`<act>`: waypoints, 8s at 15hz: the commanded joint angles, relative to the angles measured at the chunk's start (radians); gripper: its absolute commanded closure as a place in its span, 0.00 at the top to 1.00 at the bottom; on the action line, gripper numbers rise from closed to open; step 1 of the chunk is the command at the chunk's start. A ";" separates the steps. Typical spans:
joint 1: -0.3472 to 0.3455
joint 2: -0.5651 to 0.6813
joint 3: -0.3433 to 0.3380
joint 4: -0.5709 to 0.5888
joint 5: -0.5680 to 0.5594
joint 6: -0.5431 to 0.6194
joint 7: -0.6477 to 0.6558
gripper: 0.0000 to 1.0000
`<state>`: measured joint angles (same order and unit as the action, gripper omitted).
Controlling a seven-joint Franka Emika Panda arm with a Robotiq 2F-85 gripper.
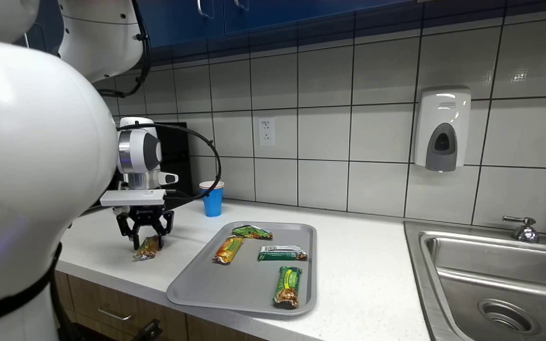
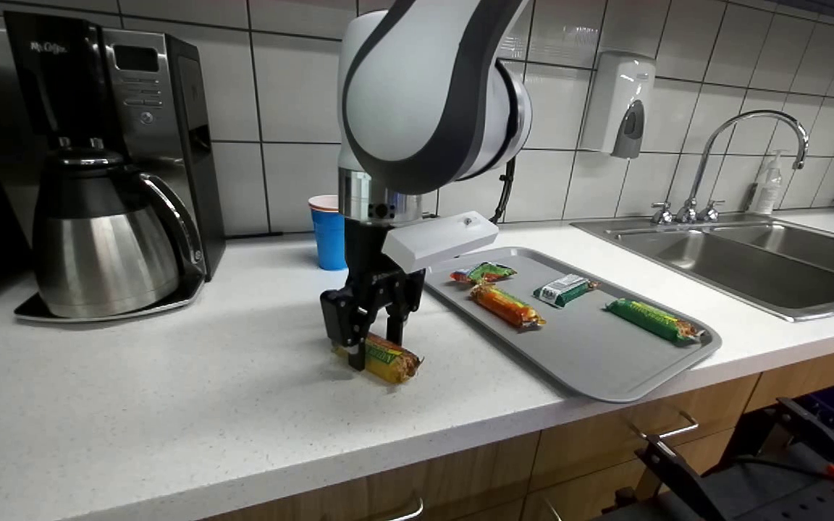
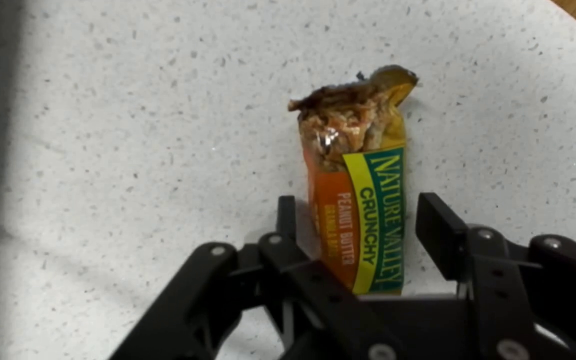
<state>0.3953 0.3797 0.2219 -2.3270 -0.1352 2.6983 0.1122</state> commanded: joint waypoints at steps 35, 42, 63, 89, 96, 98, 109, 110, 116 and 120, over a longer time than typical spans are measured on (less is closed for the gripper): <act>-0.106 -0.359 -0.082 -0.358 -0.009 0.082 0.181 0.18; -0.188 -0.467 -0.095 -0.473 -0.003 0.102 0.169 0.18; -0.343 -0.477 -0.100 -0.445 -0.049 0.038 0.356 0.18; -0.356 -0.306 -0.228 -0.447 -0.106 0.133 0.386 0.18; -0.334 -0.299 -0.249 -0.446 -0.112 0.141 0.393 0.88; -0.328 -0.304 -0.251 -0.446 -0.111 0.137 0.391 0.99; -0.309 -0.418 -0.209 -0.460 -0.103 0.109 0.354 1.00; -0.308 -0.436 -0.199 -0.460 -0.094 0.102 0.346 1.00; -0.322 -0.525 -0.145 -0.459 -0.094 0.100 0.346 1.00; -0.330 -0.578 -0.116 -0.460 -0.082 0.094 0.337 1.00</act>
<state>0.0872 -0.1266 0.0696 -2.7707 -0.2348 2.8223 0.4694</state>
